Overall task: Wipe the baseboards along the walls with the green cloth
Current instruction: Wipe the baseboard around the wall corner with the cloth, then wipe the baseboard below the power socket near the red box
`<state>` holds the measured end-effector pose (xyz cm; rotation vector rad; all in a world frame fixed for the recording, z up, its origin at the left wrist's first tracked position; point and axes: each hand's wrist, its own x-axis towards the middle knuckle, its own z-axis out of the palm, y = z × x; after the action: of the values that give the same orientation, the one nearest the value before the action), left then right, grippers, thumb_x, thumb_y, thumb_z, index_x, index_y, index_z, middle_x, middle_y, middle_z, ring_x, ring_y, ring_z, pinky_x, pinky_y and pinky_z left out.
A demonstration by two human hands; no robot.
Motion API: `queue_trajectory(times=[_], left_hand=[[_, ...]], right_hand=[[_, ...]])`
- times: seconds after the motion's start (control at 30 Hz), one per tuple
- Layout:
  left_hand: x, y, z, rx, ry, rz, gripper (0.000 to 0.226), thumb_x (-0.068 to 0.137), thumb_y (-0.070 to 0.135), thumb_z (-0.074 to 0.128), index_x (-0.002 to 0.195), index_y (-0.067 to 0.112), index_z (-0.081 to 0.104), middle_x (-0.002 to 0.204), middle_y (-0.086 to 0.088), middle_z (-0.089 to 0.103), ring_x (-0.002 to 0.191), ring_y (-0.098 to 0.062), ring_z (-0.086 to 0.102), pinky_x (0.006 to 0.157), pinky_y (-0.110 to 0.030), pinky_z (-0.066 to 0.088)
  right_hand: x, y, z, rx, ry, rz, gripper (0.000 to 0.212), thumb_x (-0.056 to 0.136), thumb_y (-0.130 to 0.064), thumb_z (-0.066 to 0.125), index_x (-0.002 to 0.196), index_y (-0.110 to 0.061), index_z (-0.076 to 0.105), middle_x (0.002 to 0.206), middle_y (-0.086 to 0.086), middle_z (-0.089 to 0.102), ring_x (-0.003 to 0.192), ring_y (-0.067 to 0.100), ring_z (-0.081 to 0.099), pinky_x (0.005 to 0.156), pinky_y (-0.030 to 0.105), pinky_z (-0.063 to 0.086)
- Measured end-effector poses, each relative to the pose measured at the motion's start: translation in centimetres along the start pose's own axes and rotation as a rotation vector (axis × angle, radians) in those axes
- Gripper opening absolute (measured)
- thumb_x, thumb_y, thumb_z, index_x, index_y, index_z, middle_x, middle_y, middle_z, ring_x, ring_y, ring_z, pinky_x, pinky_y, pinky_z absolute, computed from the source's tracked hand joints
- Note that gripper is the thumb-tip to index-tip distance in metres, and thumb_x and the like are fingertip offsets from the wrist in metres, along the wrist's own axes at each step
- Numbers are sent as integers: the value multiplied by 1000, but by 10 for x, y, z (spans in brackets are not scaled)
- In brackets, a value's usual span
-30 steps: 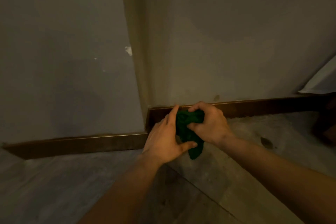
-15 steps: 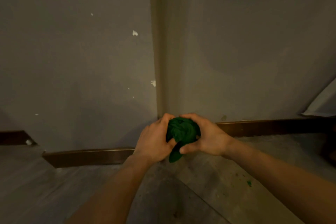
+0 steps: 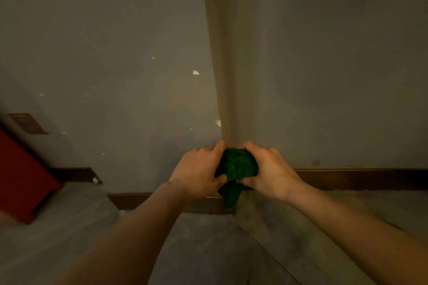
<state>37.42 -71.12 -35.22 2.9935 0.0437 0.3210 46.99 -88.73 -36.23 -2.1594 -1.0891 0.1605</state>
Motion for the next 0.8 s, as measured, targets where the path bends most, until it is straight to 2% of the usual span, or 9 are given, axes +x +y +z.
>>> queue_trajectory(times=[0.2,0.37,0.57,0.73,0.8], left_hand=[[-15,-43,-38,66,24,56,51,81,33,72,122,25,43,106,-4,68,86,-34,66,64,-35,41],[-52,-107,-69,90,15,52,51,83,34,71,126,24,44,107,-3,67,87,-32,66,68,-38,50],[-108,-219,-113,62,50,23,49,83,36,72,122,27,43,103,3,66,83,-25,65,69,-41,54],[-162,-315,-113,35,123,-59,48,83,36,71,122,27,43,103,0,67,83,-29,66,64,-36,46],[-179,-348,-106,26,141,-101,48,85,38,70,123,25,44,106,-1,68,86,-31,67,66,-39,49]], right_hand=[[24,-43,30,5,93,-87,58,66,-21,85,115,-31,54,108,-5,47,97,20,58,83,42,54],[55,-102,67,-48,68,-157,54,64,-26,82,110,-33,53,106,-7,54,95,17,58,80,40,53],[109,-197,138,-102,27,-184,48,64,-31,76,104,-33,51,99,-7,60,88,18,59,72,42,54],[153,-259,218,-111,4,-219,52,62,-30,74,109,-31,53,101,-3,65,90,25,63,72,44,54],[167,-277,251,-124,7,-252,55,62,-27,75,113,-30,53,104,0,66,94,28,63,74,44,54]])
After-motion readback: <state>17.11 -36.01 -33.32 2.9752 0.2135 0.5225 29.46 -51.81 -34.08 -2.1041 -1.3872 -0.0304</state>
